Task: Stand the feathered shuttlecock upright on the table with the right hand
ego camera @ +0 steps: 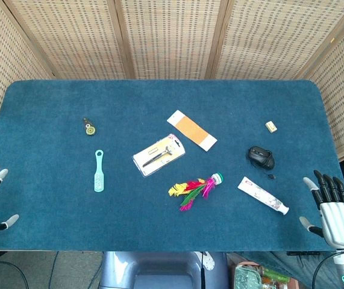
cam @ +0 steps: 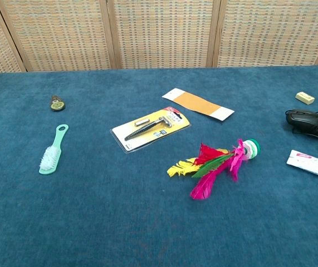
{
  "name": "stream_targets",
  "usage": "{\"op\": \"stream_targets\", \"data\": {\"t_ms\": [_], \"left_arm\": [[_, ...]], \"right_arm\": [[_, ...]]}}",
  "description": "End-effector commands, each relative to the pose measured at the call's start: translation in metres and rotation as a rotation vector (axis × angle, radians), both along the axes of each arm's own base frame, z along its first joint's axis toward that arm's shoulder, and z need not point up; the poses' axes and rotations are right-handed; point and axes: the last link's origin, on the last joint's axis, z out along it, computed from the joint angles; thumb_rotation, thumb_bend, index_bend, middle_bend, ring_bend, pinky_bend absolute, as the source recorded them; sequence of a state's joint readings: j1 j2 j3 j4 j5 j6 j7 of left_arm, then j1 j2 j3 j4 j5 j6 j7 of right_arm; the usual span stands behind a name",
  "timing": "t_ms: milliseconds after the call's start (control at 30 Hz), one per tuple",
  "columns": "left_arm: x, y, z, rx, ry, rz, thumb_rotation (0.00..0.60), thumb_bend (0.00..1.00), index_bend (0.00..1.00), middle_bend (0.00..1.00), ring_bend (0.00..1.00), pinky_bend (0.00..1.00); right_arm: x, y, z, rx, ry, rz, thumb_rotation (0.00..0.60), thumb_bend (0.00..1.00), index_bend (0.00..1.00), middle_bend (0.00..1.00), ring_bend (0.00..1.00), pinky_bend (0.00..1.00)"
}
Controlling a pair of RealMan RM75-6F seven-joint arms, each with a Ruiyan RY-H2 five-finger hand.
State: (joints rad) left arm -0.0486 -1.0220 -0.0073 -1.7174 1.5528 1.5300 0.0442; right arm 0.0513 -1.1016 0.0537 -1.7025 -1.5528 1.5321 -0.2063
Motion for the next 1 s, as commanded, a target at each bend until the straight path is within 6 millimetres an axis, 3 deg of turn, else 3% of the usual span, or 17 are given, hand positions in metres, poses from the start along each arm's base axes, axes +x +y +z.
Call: {"op": "stream_targets", "data": {"t_ms": [33,267,433,767,1000], "left_arm": [[0.000,0.000,0.000,0.001,0.000,0.002,0.600,0.00,0.00,0.00,0.00,0.00],[0.000,0.001,-0.002,0.015,0.011,-0.002,0.600,0.00,0.00,0.00,0.00,0.00],[0.000,0.004,0.000,0.029,0.002,-0.003,0.600,0.00,0.00,0.00,0.00,0.00],[-0.002,0.013,-0.002,0.040,0.011,0.034,0.600,0.00,0.00,0.00,0.00,0.00],[-0.009,0.023,-0.006,0.033,0.022,0.083,0.600,0.00,0.00,0.00,0.00,0.00]], "right_arm": [[0.000,0.000,-0.001,0.002,0.002,0.001,0.600,0.00,0.00,0.00,0.00,0.01],[0.000,-0.003,-0.007,0.031,0.000,0.004,0.600,0.00,0.00,0.00,0.00,0.01],[0.009,-0.019,-0.021,0.093,-0.022,0.067,0.600,0.00,0.04,0.00,0.00,0.01],[0.077,-0.083,-0.079,0.417,-0.150,0.436,0.600,0.00,0.27,0.01,0.00,0.12],[0.111,-0.112,-0.130,0.539,-0.070,0.564,0.600,0.06,0.37,0.04,0.00,0.15]]}}
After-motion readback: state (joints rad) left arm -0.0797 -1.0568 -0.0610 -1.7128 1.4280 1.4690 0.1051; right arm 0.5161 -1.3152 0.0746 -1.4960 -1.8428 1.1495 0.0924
